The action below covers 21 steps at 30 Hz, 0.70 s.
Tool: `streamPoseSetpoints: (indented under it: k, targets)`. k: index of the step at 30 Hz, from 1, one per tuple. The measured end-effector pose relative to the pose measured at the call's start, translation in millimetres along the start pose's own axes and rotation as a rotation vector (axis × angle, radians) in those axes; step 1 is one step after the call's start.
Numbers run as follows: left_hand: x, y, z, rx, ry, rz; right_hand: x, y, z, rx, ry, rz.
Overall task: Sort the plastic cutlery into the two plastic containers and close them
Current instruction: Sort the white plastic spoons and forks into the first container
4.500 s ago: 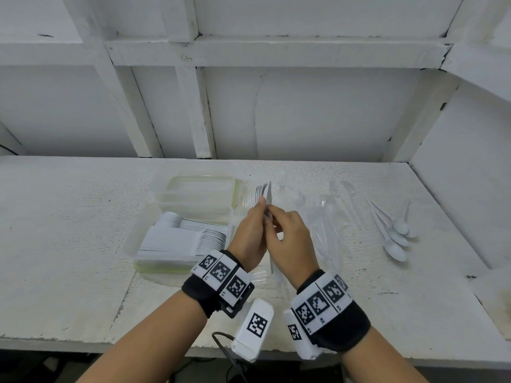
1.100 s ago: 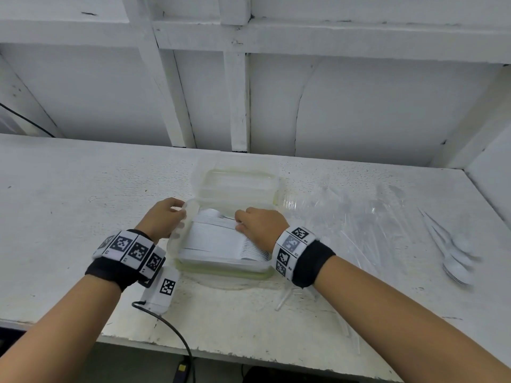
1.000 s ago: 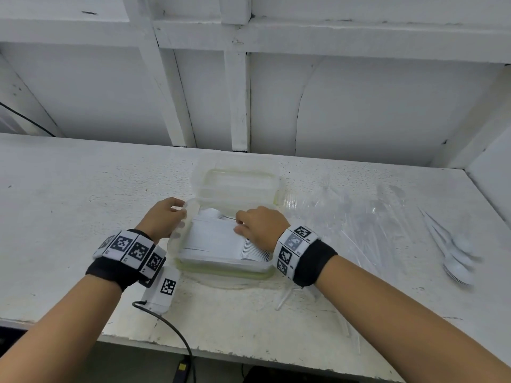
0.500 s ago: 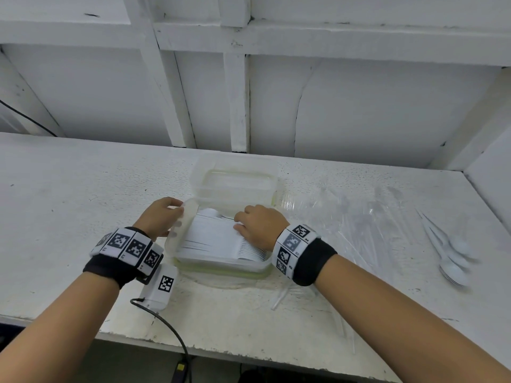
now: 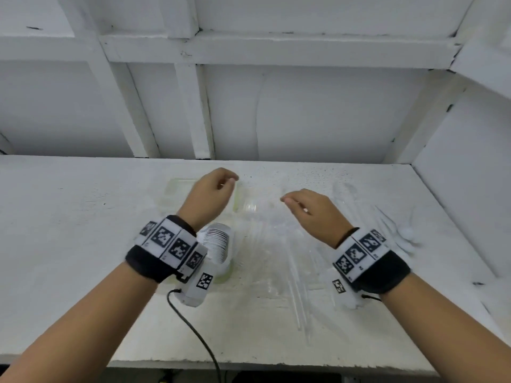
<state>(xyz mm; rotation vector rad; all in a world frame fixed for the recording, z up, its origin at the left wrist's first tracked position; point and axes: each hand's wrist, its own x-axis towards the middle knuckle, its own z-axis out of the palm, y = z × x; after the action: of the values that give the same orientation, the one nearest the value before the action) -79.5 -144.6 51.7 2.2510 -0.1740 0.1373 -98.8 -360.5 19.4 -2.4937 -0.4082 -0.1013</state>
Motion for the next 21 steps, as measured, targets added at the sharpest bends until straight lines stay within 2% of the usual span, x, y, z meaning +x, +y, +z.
streamPoseSetpoints:
  k: [5, 10, 14, 16, 21]
  targets:
    - [5, 59, 93, -0.005, -0.301, 0.152, -48, 67, -36, -0.094, 0.034, 0.216]
    - [5, 94, 177, 0.081, -0.602, 0.209, -84, 125, -56, -0.237, -0.017, 0.479]
    - [1, 106, 218, 0.194, -0.772, 0.259, -102, 154, -58, -0.374, -0.281, 0.684]
    - [-1, 106, 228, 0.238, -0.813, 0.27, -107, 158, -54, -0.371, -0.363, 0.686]
    - [-2, 92, 233, 0.264, -0.821, 0.242, -108, 152, -40, -0.366, -0.311, 0.549]
